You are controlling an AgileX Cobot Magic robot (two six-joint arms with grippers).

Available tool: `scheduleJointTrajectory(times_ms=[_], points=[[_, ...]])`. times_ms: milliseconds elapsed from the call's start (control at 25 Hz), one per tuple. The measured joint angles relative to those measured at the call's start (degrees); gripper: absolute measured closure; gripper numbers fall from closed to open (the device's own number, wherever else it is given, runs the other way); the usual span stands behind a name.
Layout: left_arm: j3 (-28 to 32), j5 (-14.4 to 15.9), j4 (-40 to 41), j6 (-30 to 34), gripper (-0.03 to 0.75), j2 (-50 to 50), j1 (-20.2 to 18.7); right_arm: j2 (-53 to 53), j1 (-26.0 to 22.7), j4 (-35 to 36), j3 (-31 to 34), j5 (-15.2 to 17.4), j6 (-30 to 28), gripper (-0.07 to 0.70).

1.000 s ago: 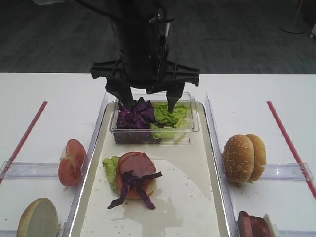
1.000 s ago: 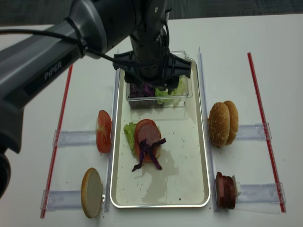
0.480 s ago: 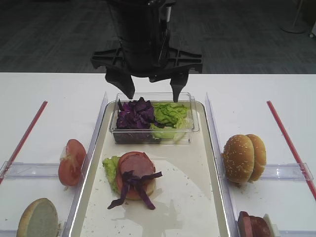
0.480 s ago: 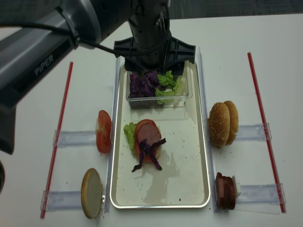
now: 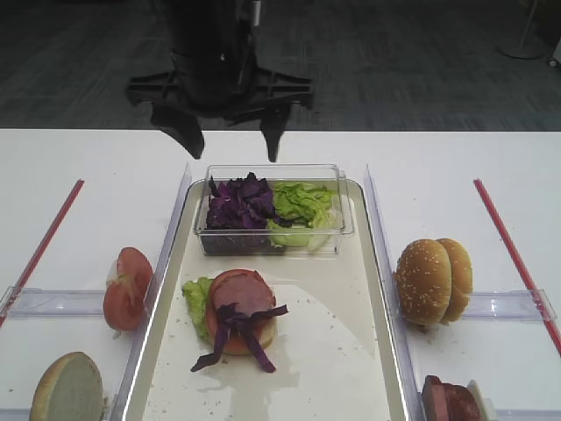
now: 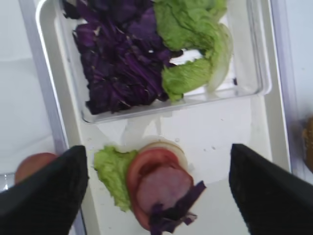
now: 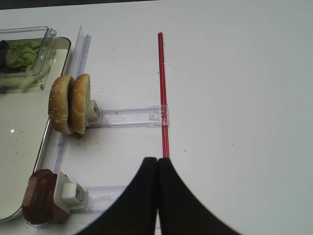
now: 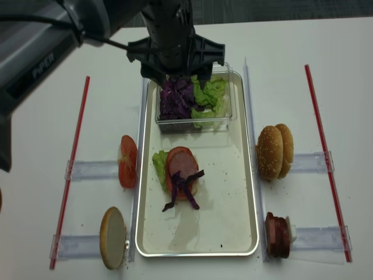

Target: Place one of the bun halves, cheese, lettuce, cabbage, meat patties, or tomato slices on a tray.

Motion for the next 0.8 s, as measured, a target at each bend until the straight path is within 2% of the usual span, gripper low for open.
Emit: scheduleJointTrajectory(times_ms=[200, 440, 520, 680, 800], points=[[0.0, 0.0, 0.0, 5.9, 0.169, 0.0, 8.6, 0.0, 0.0, 0.0, 0.0, 0.0, 0.0, 0.595], [0.0, 0.0, -0.1, 13.3, 0.169, 0.0, 22.4, 0.0, 0.0, 0.0, 0.0, 0.0, 0.0, 0.595], [0.0, 0.0, -0.2, 15.5, 0.169, 0.0, 25.8, 0.0, 0.0, 0.0, 0.0, 0.0, 0.0, 0.595], [0.0, 0.0, -0.5, 18.3, 0.169, 0.0, 30.4, 0.0, 0.0, 0.0, 0.0, 0.0, 0.0, 0.595], [0.0, 0.0, -0.9, 19.9, 0.169, 0.0, 32.3, 0.0, 0.0, 0.0, 0.0, 0.0, 0.0, 0.595]])
